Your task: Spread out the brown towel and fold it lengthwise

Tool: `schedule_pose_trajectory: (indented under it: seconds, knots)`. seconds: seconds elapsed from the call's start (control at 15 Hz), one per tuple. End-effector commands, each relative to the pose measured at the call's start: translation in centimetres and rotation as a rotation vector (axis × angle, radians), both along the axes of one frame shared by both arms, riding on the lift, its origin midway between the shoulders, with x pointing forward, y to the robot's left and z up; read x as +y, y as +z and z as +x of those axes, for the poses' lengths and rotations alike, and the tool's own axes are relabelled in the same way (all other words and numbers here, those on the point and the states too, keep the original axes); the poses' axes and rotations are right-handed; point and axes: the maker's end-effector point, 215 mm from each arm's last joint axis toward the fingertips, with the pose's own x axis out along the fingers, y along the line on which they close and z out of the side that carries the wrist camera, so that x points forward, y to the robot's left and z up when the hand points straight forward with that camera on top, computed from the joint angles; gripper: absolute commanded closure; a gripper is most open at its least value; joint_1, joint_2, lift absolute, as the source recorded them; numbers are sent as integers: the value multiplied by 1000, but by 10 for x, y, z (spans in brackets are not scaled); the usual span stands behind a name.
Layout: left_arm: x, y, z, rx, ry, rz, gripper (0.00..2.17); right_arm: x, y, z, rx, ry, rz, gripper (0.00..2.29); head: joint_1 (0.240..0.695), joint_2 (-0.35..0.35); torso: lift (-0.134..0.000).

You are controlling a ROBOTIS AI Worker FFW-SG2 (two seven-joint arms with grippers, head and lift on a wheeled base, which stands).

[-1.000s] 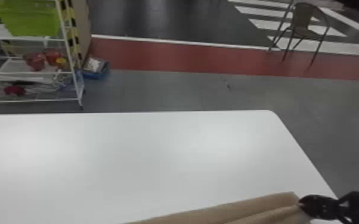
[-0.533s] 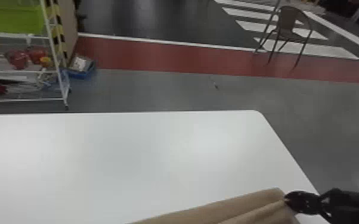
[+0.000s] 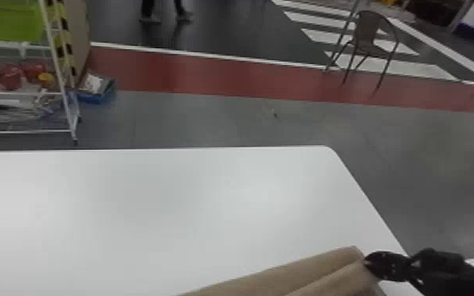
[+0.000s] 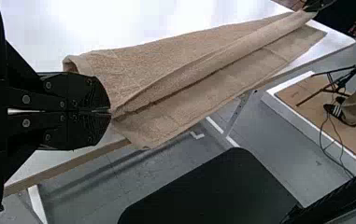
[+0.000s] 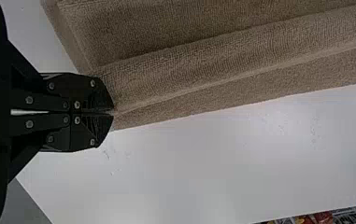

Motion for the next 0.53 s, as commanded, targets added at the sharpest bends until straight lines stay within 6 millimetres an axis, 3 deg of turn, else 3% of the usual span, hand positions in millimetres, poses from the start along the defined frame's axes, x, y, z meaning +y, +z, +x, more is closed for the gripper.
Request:
schedule_pose_trajectory:
  seconds: [0.0,0.13,0.27,0.4,0.47]
  knots:
    - [3,0,-2,2,-6,8,1841,2,-6,-5,11,2,-4,1312,695,-279,-122]
    - [5,2,-4,1,-6,6,1835,3,-13,-12,26,6,-9,1312,695,-276,-122]
    - [5,2,-5,6,-8,7,1524,2,-17,-14,32,3,-7,1308,695,-268,-122]
    - [3,3,-4,1,-15,4,1463,2,-21,-17,39,-1,-6,1312,695,-271,-122]
    - [1,3,-4,2,-19,2,1136,2,-21,-17,37,-1,-5,1312,695,-274,-122]
